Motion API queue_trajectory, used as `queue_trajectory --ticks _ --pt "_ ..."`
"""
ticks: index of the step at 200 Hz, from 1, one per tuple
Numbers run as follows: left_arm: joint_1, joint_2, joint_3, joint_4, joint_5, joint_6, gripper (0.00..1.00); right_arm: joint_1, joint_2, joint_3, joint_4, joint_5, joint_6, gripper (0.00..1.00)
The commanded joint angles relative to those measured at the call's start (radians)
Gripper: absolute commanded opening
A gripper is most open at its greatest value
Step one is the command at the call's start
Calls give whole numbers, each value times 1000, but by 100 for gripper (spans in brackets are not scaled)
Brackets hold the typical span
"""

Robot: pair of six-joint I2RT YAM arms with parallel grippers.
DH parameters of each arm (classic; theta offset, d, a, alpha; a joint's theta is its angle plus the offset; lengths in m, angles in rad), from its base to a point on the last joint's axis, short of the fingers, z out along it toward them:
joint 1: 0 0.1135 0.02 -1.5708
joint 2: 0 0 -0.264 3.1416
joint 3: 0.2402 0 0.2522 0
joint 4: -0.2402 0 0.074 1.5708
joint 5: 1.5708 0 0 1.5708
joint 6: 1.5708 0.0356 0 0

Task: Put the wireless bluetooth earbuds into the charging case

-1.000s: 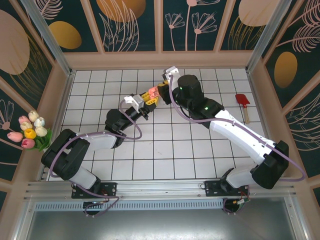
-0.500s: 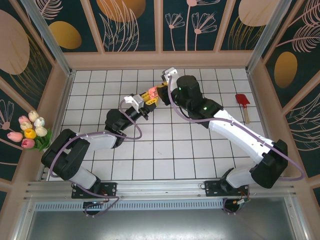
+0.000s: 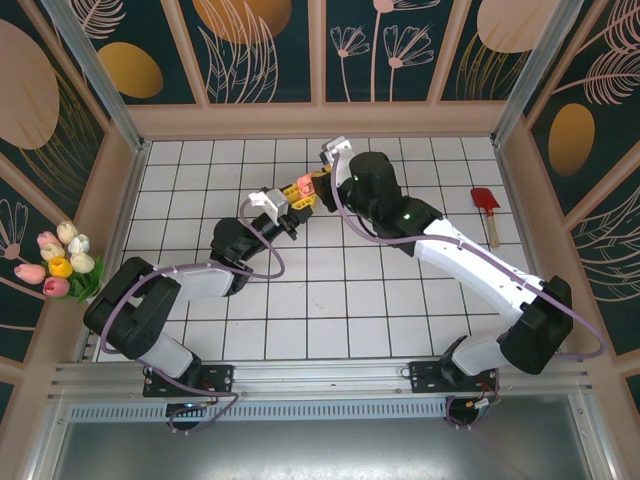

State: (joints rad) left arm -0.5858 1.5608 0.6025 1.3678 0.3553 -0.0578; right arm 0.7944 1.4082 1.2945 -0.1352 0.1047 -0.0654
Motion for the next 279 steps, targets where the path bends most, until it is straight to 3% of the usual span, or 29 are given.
queue_trajectory --ticks 1,112,279 --pt "-5 6 30 39 -3 -16 0 31 15 -14 -3 55 -75 23" --pt "-6 1 32 40 -7 -14 0 62 26 -31 -7 108 -107 24" --pt "-7 2 34 30 -10 -19 0 30 -38 -22 21 37 -35 45"
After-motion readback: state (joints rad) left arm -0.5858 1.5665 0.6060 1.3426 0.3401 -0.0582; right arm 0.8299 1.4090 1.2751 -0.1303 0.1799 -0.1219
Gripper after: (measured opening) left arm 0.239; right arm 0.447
